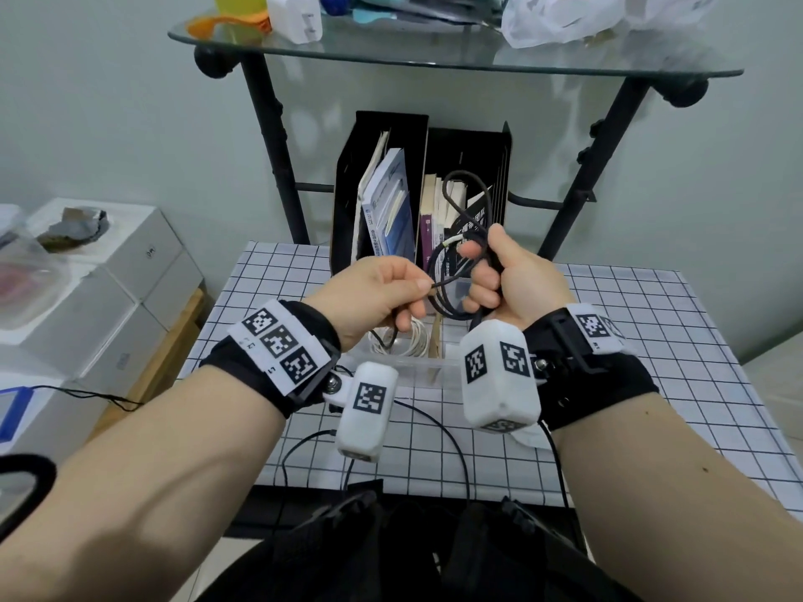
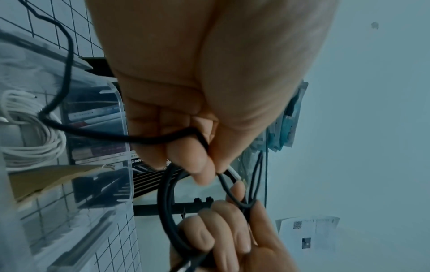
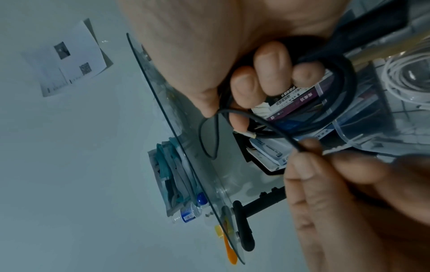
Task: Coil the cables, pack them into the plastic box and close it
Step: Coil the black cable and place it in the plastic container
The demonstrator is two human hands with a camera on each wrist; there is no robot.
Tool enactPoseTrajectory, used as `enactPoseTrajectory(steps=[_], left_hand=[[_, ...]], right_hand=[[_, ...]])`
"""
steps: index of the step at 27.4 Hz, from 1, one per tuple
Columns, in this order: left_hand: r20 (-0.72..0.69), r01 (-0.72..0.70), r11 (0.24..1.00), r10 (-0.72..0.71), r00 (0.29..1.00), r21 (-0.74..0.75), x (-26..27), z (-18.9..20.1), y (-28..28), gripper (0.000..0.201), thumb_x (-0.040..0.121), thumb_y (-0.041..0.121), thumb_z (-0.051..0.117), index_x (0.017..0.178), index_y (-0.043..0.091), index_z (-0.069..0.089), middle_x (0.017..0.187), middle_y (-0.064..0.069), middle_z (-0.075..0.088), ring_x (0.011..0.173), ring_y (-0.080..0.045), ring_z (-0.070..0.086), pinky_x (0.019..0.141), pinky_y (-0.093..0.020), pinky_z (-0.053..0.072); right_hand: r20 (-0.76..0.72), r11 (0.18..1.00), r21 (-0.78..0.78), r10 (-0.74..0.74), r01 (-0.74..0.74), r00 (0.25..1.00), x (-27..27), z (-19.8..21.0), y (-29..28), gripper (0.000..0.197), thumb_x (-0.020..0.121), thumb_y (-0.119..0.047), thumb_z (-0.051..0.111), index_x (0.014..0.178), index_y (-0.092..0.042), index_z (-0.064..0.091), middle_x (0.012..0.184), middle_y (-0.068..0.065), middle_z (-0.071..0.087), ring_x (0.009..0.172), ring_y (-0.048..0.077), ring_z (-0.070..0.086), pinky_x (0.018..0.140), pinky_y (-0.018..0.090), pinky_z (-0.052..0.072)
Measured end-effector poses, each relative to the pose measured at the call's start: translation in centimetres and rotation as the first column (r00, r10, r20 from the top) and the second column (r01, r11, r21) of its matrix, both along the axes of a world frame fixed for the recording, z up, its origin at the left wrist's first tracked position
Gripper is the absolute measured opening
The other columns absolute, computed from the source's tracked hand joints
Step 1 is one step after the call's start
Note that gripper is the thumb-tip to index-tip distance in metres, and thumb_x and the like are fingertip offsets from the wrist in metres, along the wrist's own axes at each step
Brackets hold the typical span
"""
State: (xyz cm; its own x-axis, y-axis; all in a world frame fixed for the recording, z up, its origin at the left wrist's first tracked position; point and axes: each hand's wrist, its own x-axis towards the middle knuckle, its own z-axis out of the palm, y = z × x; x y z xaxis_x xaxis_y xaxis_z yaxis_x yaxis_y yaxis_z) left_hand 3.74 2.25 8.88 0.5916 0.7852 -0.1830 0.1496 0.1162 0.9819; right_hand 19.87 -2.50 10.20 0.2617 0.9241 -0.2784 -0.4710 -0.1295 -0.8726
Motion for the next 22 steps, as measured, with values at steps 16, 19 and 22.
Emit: enactPoseTrajectory(steps=[16, 19, 22], left_hand=[[0.116, -0.085, 0.99, 0.072, 0.991, 0.117, 0.1, 2.4, 0.7, 0.023, 0.097, 0.004, 0.045, 0.107, 0.014, 0.064, 0.06, 0.001, 0.054, 0.04, -0.006, 0.035, 0.045, -0.019, 0.028], [0.141, -0.135, 0.986, 0.12, 0.983, 0.099, 0.1, 2.6, 0.7, 0.022, 0.096, 0.002, 0.046, 0.102, 0.013, 0.064, 0.06, 0.001, 0.056, 0.041, -0.005, 0.042, 0.044, -0.016, 0.036], [0.181, -0.152, 0.985, 0.135, 0.974, 0.081, 0.1, 2.9, 0.6, 0.016, 0.095, 0.002, 0.049, 0.097, 0.011, 0.062, 0.061, 0.001, 0.062, 0.044, -0.005, 0.053, 0.049, -0.015, 0.046]], right_hand=[[0.035, 0.917, -0.185, 0.367, -0.354, 0.93, -0.1, 1.1, -0.6, 0.057, 0.091, -0.047, 0.03, 0.075, -0.002, 0.061, 0.046, 0.0, 0.026, 0.04, 0.014, 0.012, 0.065, 0.036, 0.001], [0.076, 0.903, -0.21, 0.398, -0.376, 0.914, -0.4, 1.4, -0.9, 0.043, 0.089, -0.042, 0.04, 0.072, -0.008, 0.058, 0.044, -0.003, 0.027, 0.039, 0.012, 0.013, 0.066, 0.036, 0.0], [0.116, 0.903, -0.194, 0.41, -0.384, 0.905, -1.0, 1.6, -1.4, 0.034, 0.092, -0.039, 0.05, 0.071, -0.012, 0.055, 0.039, -0.008, 0.032, 0.034, 0.007, 0.016, 0.067, 0.037, -0.001]])
